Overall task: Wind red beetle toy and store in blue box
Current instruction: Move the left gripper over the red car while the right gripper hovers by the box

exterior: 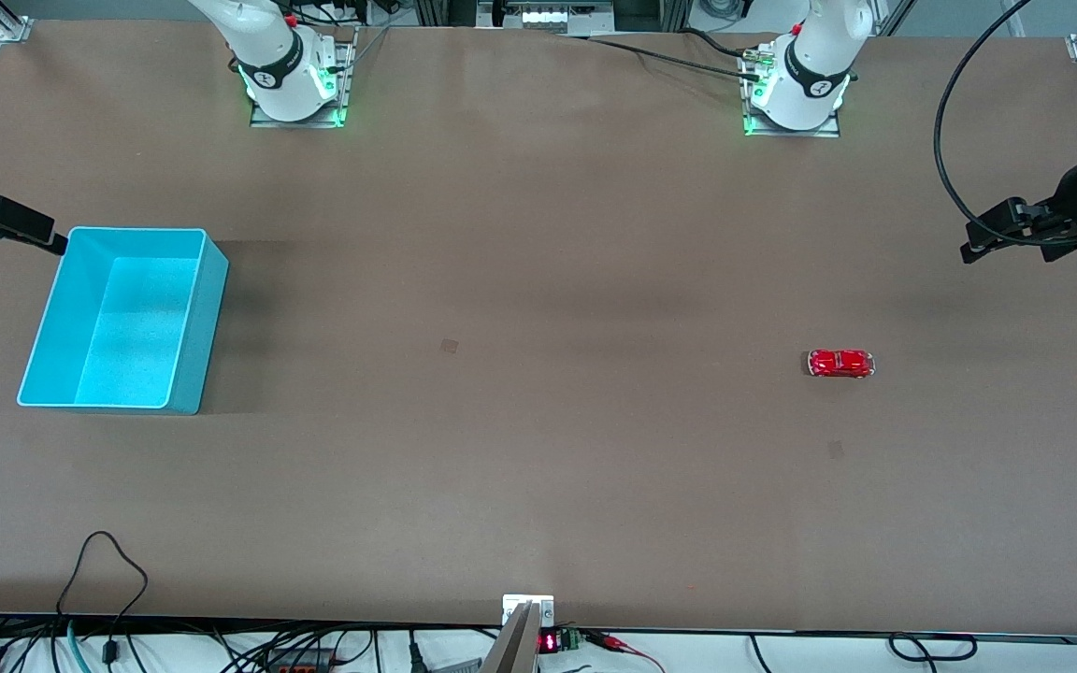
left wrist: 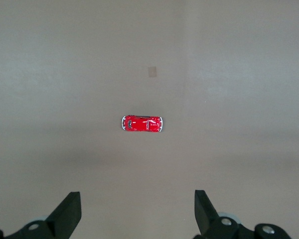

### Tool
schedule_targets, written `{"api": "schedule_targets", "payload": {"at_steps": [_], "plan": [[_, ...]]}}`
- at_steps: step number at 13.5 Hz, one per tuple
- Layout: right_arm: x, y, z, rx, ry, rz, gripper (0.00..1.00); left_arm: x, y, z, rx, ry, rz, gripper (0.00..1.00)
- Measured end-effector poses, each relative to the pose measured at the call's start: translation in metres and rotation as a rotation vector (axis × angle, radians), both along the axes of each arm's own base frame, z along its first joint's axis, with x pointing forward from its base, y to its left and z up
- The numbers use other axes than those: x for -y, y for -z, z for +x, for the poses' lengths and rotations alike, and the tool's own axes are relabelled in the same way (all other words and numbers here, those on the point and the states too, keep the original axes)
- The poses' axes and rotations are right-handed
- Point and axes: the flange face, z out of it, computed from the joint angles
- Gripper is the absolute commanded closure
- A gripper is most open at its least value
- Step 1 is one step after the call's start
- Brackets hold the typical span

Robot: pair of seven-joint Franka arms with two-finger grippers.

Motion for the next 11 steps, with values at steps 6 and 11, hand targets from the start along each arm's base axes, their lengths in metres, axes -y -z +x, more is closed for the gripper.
{"api": "schedule_targets", "payload": {"at_steps": [6, 11], "plan": [[0.000, 0.000, 0.000, 0.000, 0.000, 0.000, 0.00, 0.004, 0.003, -0.003, -0.030, 0.012, -0.001, 0.00], [0.000, 0.000, 0.000, -0.001, 0.000, 0.000, 0.00, 0.021, 0.031, 0.003, -0.116, 0.047, -0.007, 0.00]]}}
